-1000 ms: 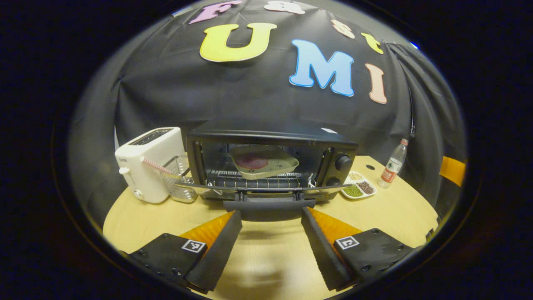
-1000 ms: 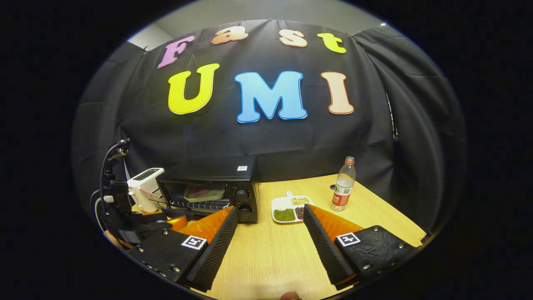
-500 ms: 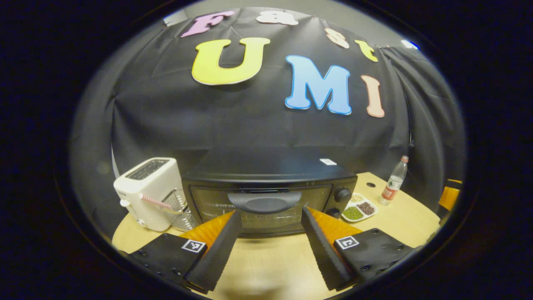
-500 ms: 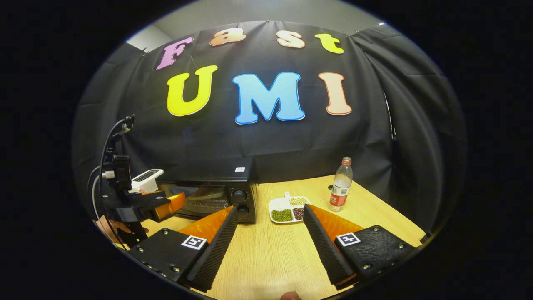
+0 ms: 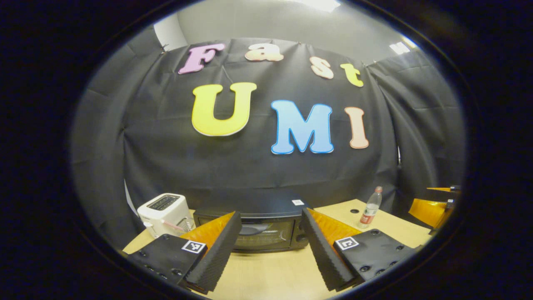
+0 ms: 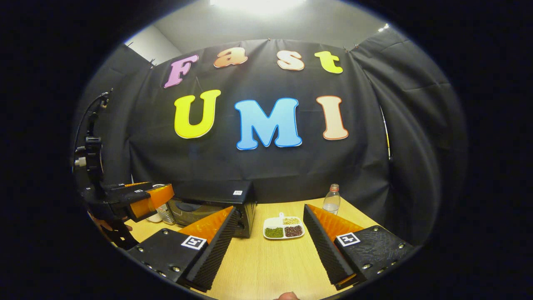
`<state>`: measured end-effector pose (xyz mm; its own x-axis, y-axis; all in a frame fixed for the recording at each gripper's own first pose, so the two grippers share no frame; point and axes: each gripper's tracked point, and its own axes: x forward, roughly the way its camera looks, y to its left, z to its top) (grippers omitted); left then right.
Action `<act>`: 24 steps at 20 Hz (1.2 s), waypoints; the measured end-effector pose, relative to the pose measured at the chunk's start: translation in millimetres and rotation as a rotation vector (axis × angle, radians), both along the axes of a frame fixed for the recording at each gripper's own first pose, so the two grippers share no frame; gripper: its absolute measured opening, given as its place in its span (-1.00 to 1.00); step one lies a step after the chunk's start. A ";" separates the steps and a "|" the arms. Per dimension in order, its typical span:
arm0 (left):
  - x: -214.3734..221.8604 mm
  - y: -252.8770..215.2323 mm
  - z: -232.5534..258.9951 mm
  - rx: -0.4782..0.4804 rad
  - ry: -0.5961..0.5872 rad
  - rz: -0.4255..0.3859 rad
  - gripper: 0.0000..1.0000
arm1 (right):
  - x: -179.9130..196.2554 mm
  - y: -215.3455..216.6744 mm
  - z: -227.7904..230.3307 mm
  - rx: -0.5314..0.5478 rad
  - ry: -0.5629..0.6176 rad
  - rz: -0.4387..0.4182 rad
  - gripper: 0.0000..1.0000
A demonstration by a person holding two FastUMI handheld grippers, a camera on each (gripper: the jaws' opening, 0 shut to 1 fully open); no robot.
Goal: Open the electric oven with the left hand, put the food in, and close the electric oven.
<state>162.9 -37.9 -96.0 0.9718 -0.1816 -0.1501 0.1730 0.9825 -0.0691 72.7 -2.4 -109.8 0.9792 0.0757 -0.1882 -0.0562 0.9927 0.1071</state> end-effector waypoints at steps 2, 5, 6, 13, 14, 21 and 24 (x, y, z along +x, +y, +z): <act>-24.5 -6.5 19.5 0.001 -0.027 0.019 0.94 | -11.9 -13.1 11.6 0.002 -0.026 0.014 0.95; -62.9 -13.3 37.1 -0.015 -0.041 0.057 1.00 | -29.9 -30.3 23.9 -0.017 -0.065 0.028 0.95; -76.5 -16.8 40.6 -0.025 -0.040 0.066 1.00 | -35.7 -33.8 26.0 -0.022 -0.073 0.038 0.95; -155.9 -5.4 62.6 -0.011 -0.057 0.133 1.00 | -73.2 -27.7 40.7 0.011 -0.094 0.103 0.94; -164.8 -0.2 66.4 -0.002 -0.060 0.138 1.00 | -75.3 -21.9 44.6 0.019 -0.099 0.104 0.94; -205.1 32.2 90.7 0.020 -0.096 0.140 1.00 | -98.2 14.1 83.9 0.018 -0.185 0.122 0.94; -214.1 43.2 95.6 0.010 -0.104 0.151 1.00 | -105.4 25.3 91.4 0.025 -0.185 0.127 0.95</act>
